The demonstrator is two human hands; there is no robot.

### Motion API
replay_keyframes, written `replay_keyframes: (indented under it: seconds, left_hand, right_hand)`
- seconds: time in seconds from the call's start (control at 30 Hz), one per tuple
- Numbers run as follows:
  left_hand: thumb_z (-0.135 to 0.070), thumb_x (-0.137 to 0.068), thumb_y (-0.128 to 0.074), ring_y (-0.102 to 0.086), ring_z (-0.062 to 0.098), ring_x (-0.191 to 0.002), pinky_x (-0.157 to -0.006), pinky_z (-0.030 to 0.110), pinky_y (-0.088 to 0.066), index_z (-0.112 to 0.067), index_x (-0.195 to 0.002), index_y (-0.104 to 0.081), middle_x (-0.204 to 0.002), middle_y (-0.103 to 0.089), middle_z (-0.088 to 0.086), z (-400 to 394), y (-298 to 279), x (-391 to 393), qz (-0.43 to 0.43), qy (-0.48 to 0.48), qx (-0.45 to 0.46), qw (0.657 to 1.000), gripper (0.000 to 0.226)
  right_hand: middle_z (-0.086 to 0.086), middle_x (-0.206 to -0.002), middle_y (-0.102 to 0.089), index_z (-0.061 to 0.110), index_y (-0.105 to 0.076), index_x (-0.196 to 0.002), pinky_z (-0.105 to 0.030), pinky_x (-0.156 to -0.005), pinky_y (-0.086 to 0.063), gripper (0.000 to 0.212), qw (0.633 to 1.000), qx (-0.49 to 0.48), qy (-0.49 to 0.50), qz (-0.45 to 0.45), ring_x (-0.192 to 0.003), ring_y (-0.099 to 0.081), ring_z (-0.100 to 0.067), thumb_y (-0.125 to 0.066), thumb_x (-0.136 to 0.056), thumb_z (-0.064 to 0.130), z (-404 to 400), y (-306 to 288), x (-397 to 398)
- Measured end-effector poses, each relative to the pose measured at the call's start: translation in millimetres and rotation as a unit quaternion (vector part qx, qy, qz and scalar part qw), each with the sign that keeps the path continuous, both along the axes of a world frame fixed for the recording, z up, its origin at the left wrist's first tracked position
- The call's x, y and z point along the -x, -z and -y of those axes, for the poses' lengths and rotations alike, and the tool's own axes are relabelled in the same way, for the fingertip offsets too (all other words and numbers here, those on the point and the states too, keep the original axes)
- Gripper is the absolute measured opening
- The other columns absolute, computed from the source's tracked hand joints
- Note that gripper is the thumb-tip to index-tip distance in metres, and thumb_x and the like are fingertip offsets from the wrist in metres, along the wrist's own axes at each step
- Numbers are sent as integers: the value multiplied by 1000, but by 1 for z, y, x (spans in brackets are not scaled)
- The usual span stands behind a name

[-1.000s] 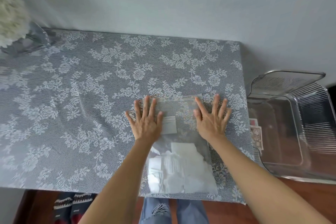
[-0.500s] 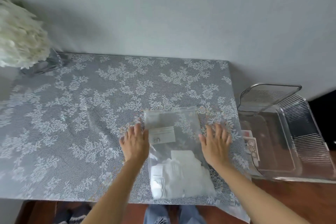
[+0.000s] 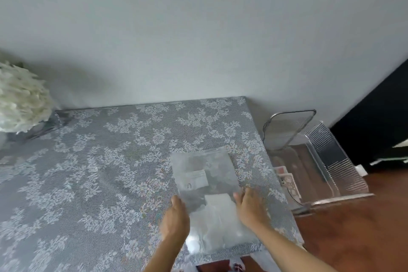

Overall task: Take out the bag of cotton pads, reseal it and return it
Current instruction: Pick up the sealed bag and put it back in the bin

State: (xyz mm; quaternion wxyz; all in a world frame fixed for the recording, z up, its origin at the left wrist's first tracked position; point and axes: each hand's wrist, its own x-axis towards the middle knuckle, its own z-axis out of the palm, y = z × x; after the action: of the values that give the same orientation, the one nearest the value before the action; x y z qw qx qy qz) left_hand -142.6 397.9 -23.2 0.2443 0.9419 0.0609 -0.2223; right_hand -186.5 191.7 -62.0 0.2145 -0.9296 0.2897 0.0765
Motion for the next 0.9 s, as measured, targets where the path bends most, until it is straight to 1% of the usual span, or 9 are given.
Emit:
replay_keyframes:
  seconds: [0.13,0.2,0.3,0.4,0.5,0.57,0.67,0.73,0.9]
  left_hand:
    - [-4,-97,-35,-45,9,-48,-43,25,-31,-14,-99,-35,-75,-62,4,9,-2,8,53,3,97,994,10]
    - [-5,-98,-33,-49,12,-47,-41,22,-29,-17,-95,-34,-83,-68,8,19,-8,5,84,-15,140,987,12]
    - [3,-95,-32,-56,20,-51,-37,20,-33,-15,-93,-36,-82,-67,11,49,-26,-9,147,-4,186,972,19]
    - [9,-92,-33,-55,18,-49,-37,21,-34,-9,-99,-40,-78,-64,3,100,-46,-28,190,24,212,958,21]
    - [-1,-98,-31,-58,26,-53,-42,33,-43,-6,-102,-43,-80,-66,4,171,-61,-42,204,42,258,943,14]
    - [-10,-100,-30,-58,24,-60,-47,35,-45,-12,-94,-43,-79,-66,4,224,-64,-49,176,28,300,937,15]
    - [-14,-100,-30,-53,21,-64,-47,28,-39,-10,-92,-43,-79,-62,8,296,-48,-53,124,12,310,942,16]
    - [-11,-99,-31,-53,25,-66,-47,29,-40,-3,-100,-44,-80,-60,12,336,-28,-50,109,26,277,954,15]
    - [-8,-95,-38,-56,29,-82,-72,38,-48,-3,-107,-44,-103,-64,21,395,32,-37,-11,-15,197,980,14]
  right_hand:
    - [-1,-81,-58,14,-58,-87,-26,-70,-48,24,997,-79,21,-14,-81,-62,-19,-44,-99,30,-11,0,-1]
    - [0,-70,-52,14,-54,-82,-16,-51,-38,21,986,-150,58,48,-61,-50,-12,-43,-99,21,-7,-6,-3]
    - [3,-59,-42,14,-45,-73,-18,-40,-31,28,965,-191,96,152,-47,-35,-9,-42,-99,23,21,-25,-4]
    - [4,-59,-41,10,-46,-80,-20,-43,-27,26,957,-165,83,222,-48,-37,-9,-44,-99,27,76,-54,-6]
    - [9,-61,-46,15,-44,-81,-15,-41,-33,22,954,-127,88,256,-49,-43,-3,-48,-98,29,150,-83,-8]
    - [10,-66,-49,17,-43,-80,-15,-47,-36,23,954,-114,108,255,-55,-48,-9,-51,-97,30,204,-91,-7]
    - [2,-73,-54,15,-41,-78,-31,-61,-34,27,960,-109,140,215,-69,-51,-21,-54,-95,31,280,-85,-6]
    - [-3,-70,-53,13,-40,-75,-33,-61,-33,30,967,-111,150,173,-68,-51,-23,-54,-94,31,319,-71,-3]
    - [5,-62,-41,18,-31,-65,-33,-62,-32,38,978,-134,155,47,-72,-48,-22,-52,-95,29,378,-20,2]
